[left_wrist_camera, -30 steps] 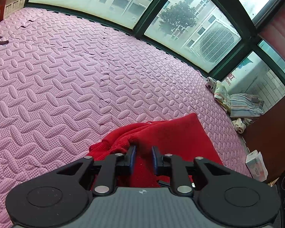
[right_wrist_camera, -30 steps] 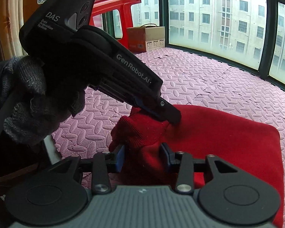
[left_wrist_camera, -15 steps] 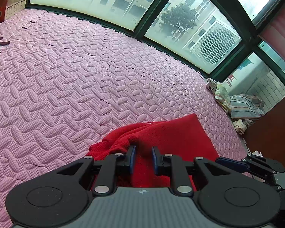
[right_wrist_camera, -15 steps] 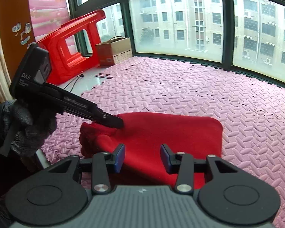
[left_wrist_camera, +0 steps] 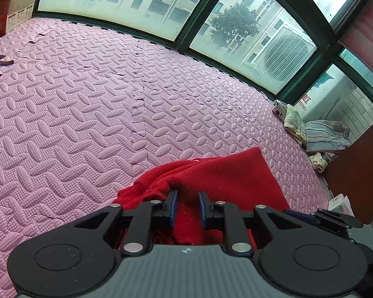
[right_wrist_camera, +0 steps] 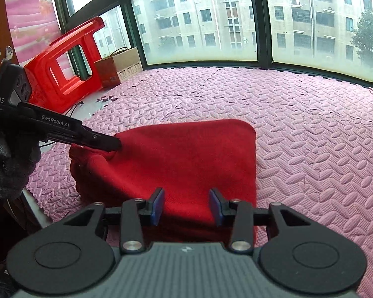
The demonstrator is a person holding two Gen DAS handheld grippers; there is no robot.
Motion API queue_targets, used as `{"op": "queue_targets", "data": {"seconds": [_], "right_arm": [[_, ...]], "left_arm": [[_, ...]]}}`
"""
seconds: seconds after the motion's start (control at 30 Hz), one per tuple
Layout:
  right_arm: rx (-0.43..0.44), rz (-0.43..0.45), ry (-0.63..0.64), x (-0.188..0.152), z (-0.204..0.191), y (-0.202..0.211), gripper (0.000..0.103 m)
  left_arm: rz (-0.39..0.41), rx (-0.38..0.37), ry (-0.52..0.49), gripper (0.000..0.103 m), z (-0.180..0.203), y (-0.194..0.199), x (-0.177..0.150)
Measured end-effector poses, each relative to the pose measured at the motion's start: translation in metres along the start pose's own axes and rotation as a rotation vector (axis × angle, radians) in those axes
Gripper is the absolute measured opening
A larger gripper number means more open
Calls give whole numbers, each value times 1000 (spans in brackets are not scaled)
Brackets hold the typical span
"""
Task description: Fold clothes
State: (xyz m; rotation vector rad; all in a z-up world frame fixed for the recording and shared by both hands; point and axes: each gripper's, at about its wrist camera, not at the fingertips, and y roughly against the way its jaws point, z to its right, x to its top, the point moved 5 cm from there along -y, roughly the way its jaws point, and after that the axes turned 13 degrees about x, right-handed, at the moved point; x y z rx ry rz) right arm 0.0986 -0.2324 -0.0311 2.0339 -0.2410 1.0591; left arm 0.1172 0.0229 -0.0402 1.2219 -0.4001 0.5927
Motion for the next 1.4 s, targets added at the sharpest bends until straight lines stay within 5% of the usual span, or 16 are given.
{"op": "queue_targets", "data": {"seconds": [0.37, 0.6, 0.7, 0.93, 1.2, 1.4], "right_arm": [[-38, 40, 4, 47, 21, -47, 40], [-71, -14, 25, 41, 27, -76, 41], [-78, 6, -20, 36, 35, -59, 52], [-92, 48, -130, 24, 55, -23, 56], [29, 67, -349, 4, 78, -26, 56], [72, 72, -413, -3, 77, -37, 50]], "left_arm": [[90, 75, -119, 33, 21, 25, -9], [93, 98, -79, 33, 12, 27, -11], [129, 146, -43, 52, 7, 34, -13], [70, 200, 59, 66, -14, 24, -25], [-42, 89, 191, 64, -33, 9, -29], [-93, -4, 245, 42, -41, 4, -27]]}}
